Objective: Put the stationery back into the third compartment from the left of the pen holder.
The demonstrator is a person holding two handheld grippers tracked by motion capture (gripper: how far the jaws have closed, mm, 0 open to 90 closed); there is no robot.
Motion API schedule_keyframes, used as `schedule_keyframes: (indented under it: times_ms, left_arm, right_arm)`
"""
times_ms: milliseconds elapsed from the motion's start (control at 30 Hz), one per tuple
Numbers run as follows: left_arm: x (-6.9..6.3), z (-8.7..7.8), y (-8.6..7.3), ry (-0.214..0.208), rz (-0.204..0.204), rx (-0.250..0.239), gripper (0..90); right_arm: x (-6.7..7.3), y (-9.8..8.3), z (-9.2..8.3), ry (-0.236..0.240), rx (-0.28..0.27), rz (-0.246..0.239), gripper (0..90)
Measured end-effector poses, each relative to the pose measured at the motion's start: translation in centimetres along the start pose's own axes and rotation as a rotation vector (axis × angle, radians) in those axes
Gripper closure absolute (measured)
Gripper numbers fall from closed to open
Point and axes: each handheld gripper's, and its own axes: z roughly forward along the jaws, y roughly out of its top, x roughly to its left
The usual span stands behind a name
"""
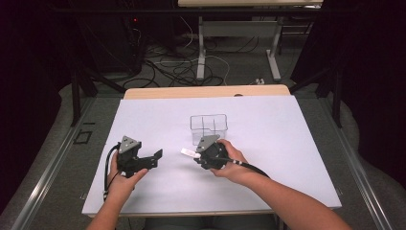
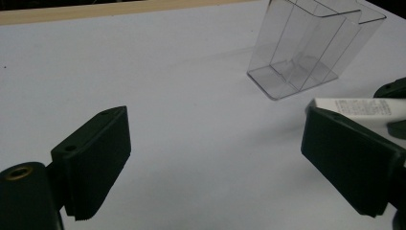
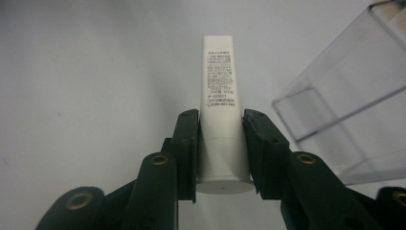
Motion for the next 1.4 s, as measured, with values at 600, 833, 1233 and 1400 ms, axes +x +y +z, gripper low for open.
schedule_keyframes:
  times_ms: [600,833,1233,1400]
  left_arm:
    - [-1.2,0.9,-0.1,-0.135,0.067,0.058,12.3]
    - [-1.6,0.9,0.3,-0.19,0.13,0.092,16.0]
    - [-2.6,1.3,1.0,-0.273,0.266,0.156,19.8]
    - [-3.2,1.5,1.6,-0.302,0.283,0.147,22.9]
  right_arm:
    - [3.0,-0.8,-3.4,-0.221,0.098,-0.826,67.1]
    - [3.3,-1.2,-4.0,-0.203,0.127,-0.969,67.1]
    - [3.4,-0.6,-4.8,-0.17,0.124,-1.014,67.1]
    - [3.5,-0.7,-5.0,-0.165,0.126,-1.02,67.1]
